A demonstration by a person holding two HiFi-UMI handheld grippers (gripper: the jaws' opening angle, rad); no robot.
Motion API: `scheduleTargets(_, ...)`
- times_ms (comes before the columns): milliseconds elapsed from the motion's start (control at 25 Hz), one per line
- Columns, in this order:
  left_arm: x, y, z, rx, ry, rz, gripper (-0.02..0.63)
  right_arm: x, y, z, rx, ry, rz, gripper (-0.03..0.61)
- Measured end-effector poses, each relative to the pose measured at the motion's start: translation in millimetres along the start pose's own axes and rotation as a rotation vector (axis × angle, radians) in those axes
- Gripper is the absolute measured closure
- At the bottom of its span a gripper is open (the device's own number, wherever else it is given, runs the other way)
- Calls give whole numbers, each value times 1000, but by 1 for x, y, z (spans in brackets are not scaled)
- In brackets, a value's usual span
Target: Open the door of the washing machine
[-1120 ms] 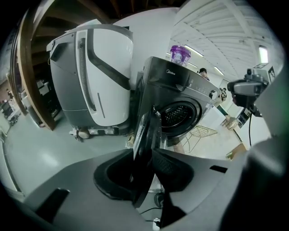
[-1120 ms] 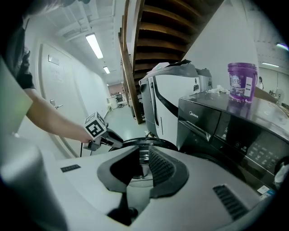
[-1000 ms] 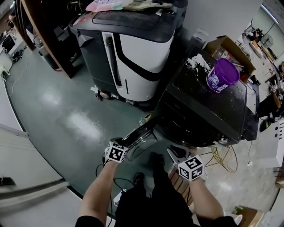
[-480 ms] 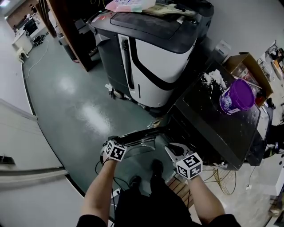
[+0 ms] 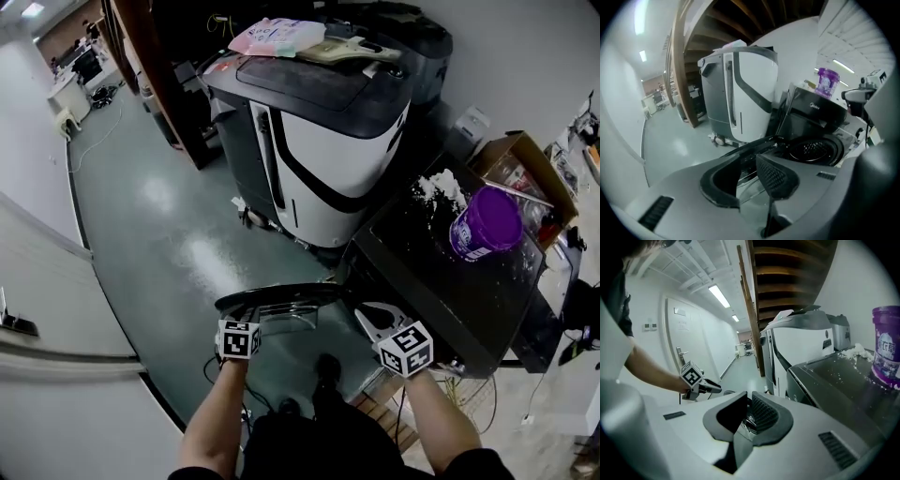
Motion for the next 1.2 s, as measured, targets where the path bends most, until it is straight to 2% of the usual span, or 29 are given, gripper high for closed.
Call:
scheduleTargets(280, -12, 8, 73, -208, 134, 9, 551, 44, -11, 41, -58, 91, -14, 561)
scheduleTargets(400, 1, 22, 119, -278, 218, 109, 575, 82, -15, 58, -107, 144, -58, 563)
scheduleTargets(480, 8, 32, 148, -307, 287, 144, 583, 111, -14, 66, -138, 173, -99, 563)
scheduleTargets(560, 12, 44, 172, -316, 333, 124, 588, 140, -11, 74, -153, 190, -124, 563)
scheduleTargets(760, 15, 72, 208, -281, 311, 42, 589, 201, -12, 96, -165, 206, -102, 563)
scheduleTargets(880, 9, 81, 224, -273, 340, 5, 595, 221, -15, 116, -180, 229, -92, 563)
scheduleTargets(1040, -1, 79, 249, -339, 370, -58, 597, 233, -27, 142, -216, 265, -75, 563)
scheduleTargets(1200, -18, 66, 267, -404, 413, -57, 597, 235, -39, 176, -258, 330, -25, 563)
Point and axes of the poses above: the fingertips, and each gripper's own axes: z backward along the fingers, x to its left, y out of its underside, the point moved 8 cm from there along z, backward along the fingers, and after that the axes turned 11 degrees about z, right-handed, at the moved point
